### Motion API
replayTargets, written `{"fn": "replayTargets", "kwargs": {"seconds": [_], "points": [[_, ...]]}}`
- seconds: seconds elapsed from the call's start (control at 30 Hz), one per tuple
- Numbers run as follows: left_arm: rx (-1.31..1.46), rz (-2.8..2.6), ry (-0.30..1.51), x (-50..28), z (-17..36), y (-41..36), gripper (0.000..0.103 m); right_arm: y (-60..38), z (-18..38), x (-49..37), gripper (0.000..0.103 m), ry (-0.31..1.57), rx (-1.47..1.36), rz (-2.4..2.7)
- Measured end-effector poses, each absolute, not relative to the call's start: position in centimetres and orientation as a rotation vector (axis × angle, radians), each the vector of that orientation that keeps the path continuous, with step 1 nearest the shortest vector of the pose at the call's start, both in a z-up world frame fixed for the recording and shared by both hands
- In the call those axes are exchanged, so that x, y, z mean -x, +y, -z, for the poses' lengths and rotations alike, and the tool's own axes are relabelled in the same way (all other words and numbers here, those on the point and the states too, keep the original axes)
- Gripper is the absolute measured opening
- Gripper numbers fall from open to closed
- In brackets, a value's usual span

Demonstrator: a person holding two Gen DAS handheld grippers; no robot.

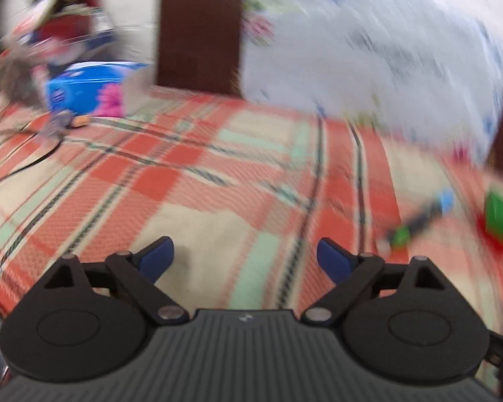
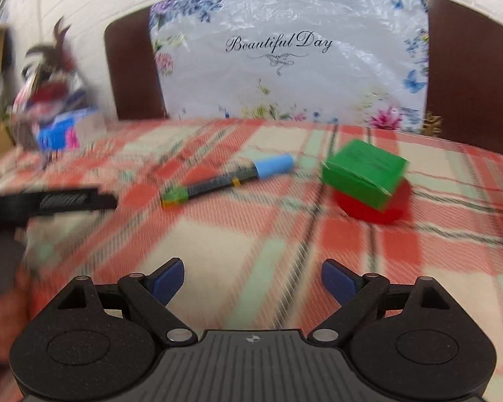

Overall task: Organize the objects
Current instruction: 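Move the right gripper back over the table to the blue-capped marker, then grasp the blue-capped marker with the right gripper and lift it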

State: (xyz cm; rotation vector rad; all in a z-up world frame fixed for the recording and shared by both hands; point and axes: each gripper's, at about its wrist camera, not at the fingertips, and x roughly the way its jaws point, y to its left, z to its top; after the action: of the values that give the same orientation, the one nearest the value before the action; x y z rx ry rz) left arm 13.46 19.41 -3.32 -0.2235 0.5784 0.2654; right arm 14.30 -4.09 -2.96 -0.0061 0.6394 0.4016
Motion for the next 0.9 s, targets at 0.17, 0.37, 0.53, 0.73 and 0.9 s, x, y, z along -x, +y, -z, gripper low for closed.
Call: {"fn": "replayTargets", "kwargs": {"seconds": [0.17,0.37,0.53,0.73,0.9], "points": [[0.259,-0.263,0.539,-13.5,3.4,19.5,0.095,-1.7,2.9,-18.7,0.091,0.646,-0.073,-0.336],[0.242,-0.267,0.541,-13.6,3.7,19.6,0.095,1.1,3.4,-22.3,0.100,0.621,-0.087,-0.268],[0.240,-0.267,0.541,-13.6,3.7,19.6,0.096,1.4,2.9,-21.1,0.054,0.602,-0.052,-0.365],[0.221,-0.271,0.549,-13.7,3.6,19.4,0.097,1.9,2.9,-18.5,0.023,0.604,0.103,-0.409],[0.222,-0.272,0.549,-13.6,3.6,19.5,0.097,0.5,1.9,-18.4,0.059,0.591,0.036,-0.409]]}}
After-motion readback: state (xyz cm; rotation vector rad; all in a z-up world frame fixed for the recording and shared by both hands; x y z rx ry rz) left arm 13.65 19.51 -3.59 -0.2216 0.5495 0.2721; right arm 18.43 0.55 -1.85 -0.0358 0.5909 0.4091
